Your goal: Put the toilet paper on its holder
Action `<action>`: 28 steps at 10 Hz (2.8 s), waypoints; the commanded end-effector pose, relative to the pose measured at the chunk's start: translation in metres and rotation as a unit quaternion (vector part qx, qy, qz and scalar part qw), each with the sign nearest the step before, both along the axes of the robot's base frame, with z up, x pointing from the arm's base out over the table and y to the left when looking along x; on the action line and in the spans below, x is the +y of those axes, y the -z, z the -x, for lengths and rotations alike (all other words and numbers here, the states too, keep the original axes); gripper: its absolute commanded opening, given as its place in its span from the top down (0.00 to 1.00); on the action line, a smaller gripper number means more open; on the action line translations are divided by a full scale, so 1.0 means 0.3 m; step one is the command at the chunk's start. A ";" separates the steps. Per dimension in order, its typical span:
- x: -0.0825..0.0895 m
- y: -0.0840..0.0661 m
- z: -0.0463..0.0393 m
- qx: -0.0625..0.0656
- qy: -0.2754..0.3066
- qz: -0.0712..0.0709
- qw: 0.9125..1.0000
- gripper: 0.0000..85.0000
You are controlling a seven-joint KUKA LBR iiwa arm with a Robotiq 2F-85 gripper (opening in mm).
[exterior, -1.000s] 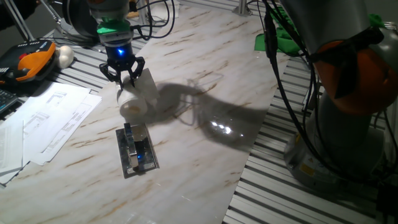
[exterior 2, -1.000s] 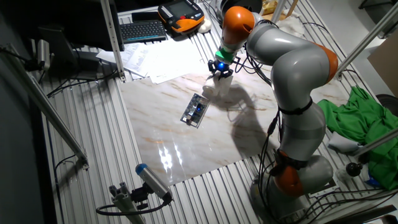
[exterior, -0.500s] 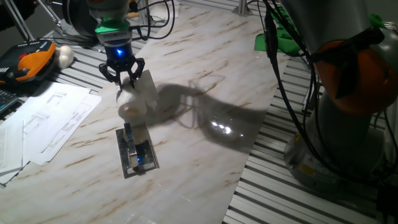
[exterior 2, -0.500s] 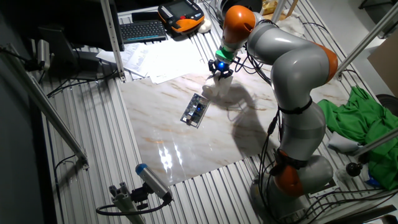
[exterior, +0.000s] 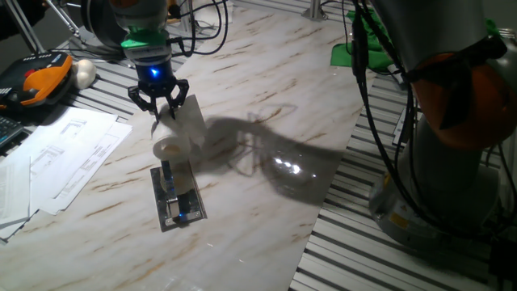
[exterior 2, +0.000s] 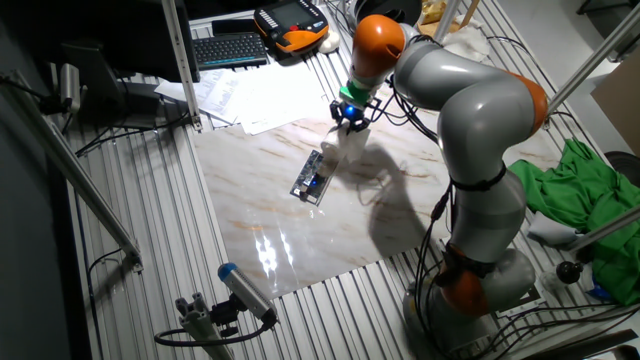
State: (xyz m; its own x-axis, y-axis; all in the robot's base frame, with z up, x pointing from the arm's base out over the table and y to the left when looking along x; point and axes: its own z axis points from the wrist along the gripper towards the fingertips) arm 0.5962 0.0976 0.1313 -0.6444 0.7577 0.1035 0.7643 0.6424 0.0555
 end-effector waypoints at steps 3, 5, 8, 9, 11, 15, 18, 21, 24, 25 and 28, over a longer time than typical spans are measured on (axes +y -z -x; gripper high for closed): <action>0.028 -0.006 0.030 -0.003 0.010 0.004 1.000 0.60; 0.047 -0.003 0.046 -0.006 0.015 0.003 1.000 0.60; 0.056 -0.009 0.060 -0.006 0.010 -0.004 1.000 0.60; 0.056 -0.011 0.060 -0.006 0.005 -0.006 1.000 0.60; 0.053 -0.016 0.063 -0.003 -0.023 -0.012 1.000 0.60; 0.052 -0.026 0.070 0.007 -0.054 -0.016 0.998 0.60; 0.054 -0.026 0.070 0.005 -0.044 -0.021 0.999 0.60; 0.051 -0.023 0.069 0.004 -0.049 -0.018 0.999 0.60; 0.030 -0.026 0.056 0.004 -0.053 -0.022 0.998 0.60; 0.030 -0.026 0.056 0.002 -0.054 -0.018 0.998 0.60; 0.030 -0.026 0.056 -0.001 -0.062 -0.009 0.998 0.60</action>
